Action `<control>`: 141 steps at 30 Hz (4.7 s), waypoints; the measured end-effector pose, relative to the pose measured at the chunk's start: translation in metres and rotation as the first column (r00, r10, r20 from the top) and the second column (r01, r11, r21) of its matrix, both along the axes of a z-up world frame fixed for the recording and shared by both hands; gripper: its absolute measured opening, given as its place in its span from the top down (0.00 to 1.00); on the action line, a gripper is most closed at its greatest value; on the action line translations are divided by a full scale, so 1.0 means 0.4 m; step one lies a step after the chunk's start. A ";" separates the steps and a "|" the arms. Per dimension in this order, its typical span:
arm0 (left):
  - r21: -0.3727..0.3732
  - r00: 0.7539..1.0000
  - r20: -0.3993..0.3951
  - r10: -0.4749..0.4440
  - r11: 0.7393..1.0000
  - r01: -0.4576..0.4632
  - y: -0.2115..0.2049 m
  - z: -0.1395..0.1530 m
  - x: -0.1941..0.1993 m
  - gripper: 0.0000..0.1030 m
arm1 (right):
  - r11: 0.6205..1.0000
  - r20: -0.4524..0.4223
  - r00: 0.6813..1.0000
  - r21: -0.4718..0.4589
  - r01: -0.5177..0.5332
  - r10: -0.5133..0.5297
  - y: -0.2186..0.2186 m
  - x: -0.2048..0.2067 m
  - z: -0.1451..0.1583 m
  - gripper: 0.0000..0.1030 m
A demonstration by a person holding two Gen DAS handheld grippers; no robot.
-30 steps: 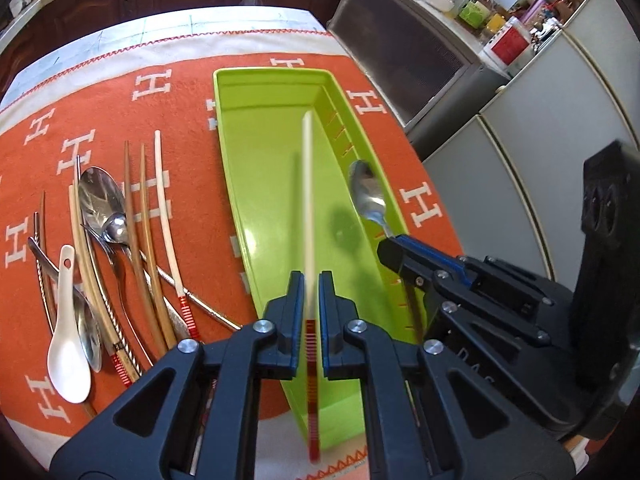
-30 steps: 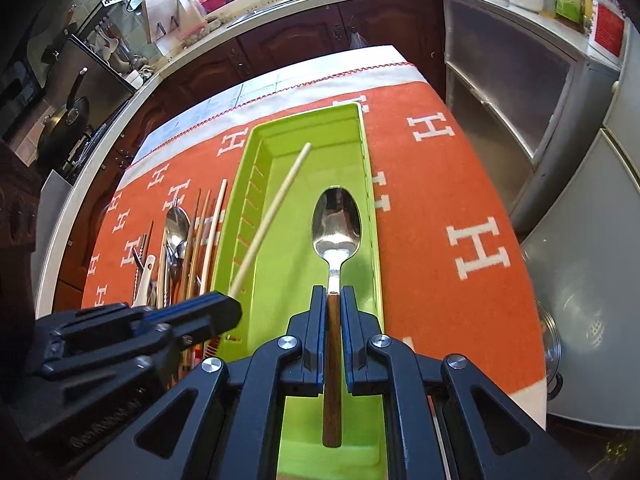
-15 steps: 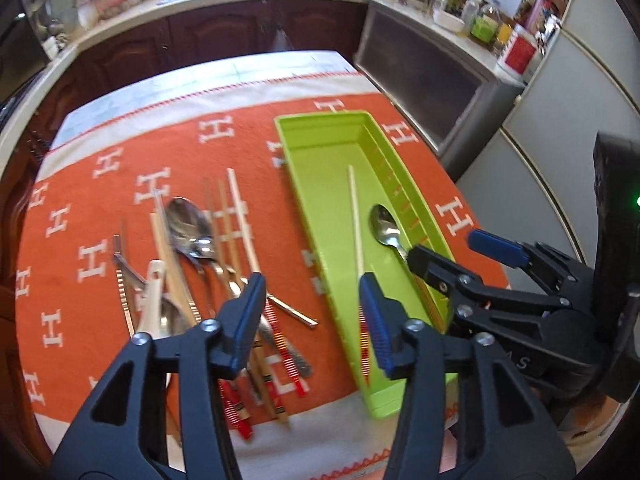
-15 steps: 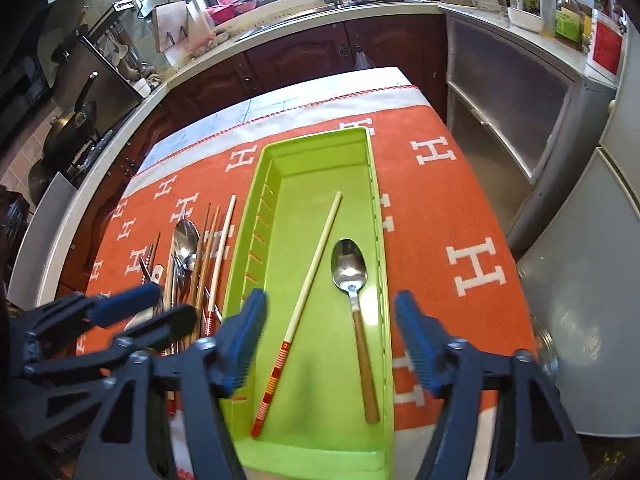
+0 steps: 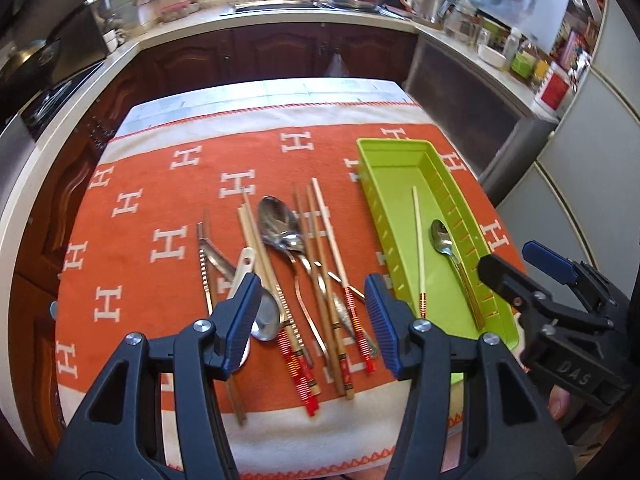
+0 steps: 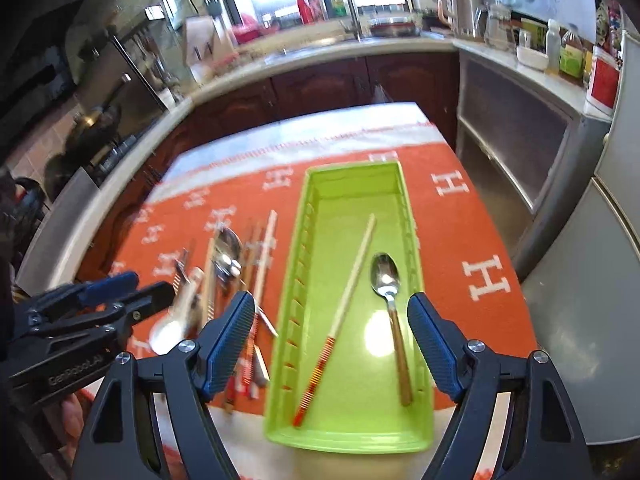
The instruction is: Organize utensils
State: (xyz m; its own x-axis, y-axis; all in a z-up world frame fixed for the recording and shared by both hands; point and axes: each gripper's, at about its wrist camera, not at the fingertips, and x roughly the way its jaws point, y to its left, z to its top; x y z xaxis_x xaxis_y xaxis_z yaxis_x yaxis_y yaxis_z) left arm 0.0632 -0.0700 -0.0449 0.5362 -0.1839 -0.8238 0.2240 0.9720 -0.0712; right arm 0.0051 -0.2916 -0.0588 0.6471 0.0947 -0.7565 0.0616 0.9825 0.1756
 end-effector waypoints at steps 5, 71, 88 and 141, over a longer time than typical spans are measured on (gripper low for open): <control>0.016 0.999 0.019 0.050 0.999 -0.050 0.061 0.005 -0.014 0.51 | 0.999 0.018 1.000 0.030 -0.025 0.024 0.041 -0.015 0.039 0.22; -0.013 0.982 -0.174 0.068 0.997 -0.072 0.283 -0.325 0.180 0.88 | 0.949 -0.240 0.918 0.079 -0.307 0.317 0.399 0.159 -0.256 0.50; 0.038 0.986 -0.108 0.127 0.992 -0.124 0.312 -0.316 0.115 0.97 | 0.910 -0.212 0.885 0.107 -0.400 0.414 0.455 0.120 -0.233 0.55; -0.233 0.995 -0.084 -0.058 0.972 0.037 0.052 -0.002 0.101 0.97 | 0.984 -0.033 0.986 0.087 -0.158 0.161 0.189 0.006 -0.027 0.94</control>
State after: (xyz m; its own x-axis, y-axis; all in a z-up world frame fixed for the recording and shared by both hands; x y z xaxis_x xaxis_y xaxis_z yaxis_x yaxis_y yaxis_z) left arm 0.1038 -0.0491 -0.0457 0.4483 -0.3983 -0.8003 0.2521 0.9152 -0.3143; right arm 0.0073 -0.2161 -0.0696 0.5884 0.2586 -0.7661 -0.0862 0.9622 0.2585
